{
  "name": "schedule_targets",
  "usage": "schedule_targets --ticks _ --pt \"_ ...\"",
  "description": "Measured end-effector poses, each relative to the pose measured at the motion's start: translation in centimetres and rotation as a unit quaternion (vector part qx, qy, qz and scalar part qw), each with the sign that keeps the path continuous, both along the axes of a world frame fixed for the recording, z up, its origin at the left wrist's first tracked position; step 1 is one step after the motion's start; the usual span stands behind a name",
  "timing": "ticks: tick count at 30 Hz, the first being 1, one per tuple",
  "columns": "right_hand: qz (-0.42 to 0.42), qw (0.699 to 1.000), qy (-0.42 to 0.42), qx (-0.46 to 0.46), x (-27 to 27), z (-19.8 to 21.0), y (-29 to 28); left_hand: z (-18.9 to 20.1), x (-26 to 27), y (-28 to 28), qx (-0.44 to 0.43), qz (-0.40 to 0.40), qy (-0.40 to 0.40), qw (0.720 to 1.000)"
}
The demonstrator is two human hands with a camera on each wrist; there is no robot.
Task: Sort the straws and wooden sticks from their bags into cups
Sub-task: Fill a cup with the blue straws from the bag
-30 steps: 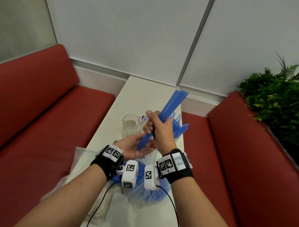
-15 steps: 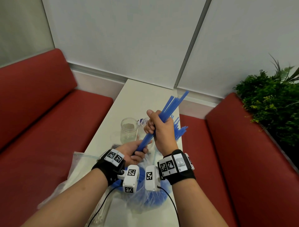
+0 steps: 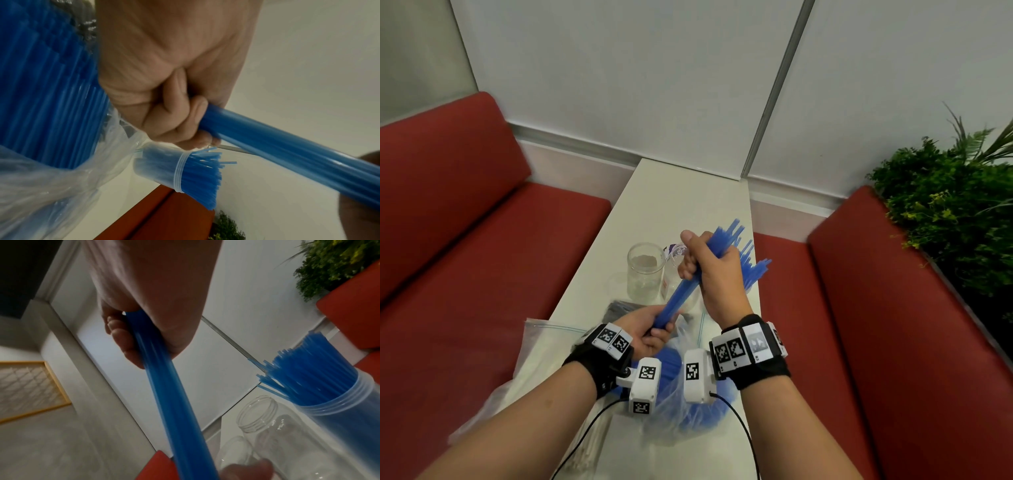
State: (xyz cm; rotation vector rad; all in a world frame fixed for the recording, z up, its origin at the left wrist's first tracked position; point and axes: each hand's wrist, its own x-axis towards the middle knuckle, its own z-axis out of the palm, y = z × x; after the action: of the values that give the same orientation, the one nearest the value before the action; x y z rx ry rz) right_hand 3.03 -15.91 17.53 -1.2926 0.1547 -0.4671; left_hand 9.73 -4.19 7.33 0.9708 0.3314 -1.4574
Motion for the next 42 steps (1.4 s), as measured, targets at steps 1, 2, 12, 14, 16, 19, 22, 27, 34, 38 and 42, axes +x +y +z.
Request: schedule_targets --ticks 1,2,12,14,16,19,22,27,34,38,42 --pt "0.002 1.000 0.014 -0.005 0.1 -0.2 -0.2 -0.3 -0.1 -0.1 -0.005 0.006 -0.002 1.000" --pt "0.007 1.000 0.024 -0.013 0.2 -0.4 -0.5 -0.4 -0.2 -0.4 -0.012 0.015 -0.008 1.000" --pt "-0.267 0.951 -0.089 -0.125 1.9 8.9 -14.6 -0.8 2.4 0.1 0.202 -0.293 -0.649 0.672" --pt "-0.306 0.940 -0.061 -0.141 2.6 7.8 -16.2 -1.3 2.1 -0.1 0.200 -0.406 -0.674 0.584" --pt "-0.330 0.932 -0.011 -0.153 3.4 5.6 -17.1 -2.2 1.5 -0.6 0.208 -0.491 -0.656 0.535" --pt "-0.335 0.929 0.056 -0.149 4.4 1.2 -17.7 -4.1 0.7 -1.1 0.221 -0.556 -0.650 0.468" --pt "-0.333 0.928 0.099 -0.132 5.3 -2.9 -17.7 -5.4 0.3 -1.2 0.217 -0.588 -0.653 0.425" --pt "-0.334 0.924 0.138 -0.121 5.8 -7.6 -17.5 -6.4 -0.1 -1.3 0.234 -0.593 -0.673 0.374" --pt "-0.343 0.925 0.090 -0.133 6.0 -7.0 -17.6 -5.9 0.5 -1.9 0.253 -0.608 -0.670 0.343" --pt "-0.345 0.923 0.047 -0.167 6.7 -5.6 -17.7 -6.0 1.0 -2.1 0.271 -0.616 -0.651 0.351" --pt "-0.295 0.897 0.145 -0.296 6.1 -8.0 -16.9 -6.9 1.0 -1.4 0.267 -0.603 -0.655 0.369"
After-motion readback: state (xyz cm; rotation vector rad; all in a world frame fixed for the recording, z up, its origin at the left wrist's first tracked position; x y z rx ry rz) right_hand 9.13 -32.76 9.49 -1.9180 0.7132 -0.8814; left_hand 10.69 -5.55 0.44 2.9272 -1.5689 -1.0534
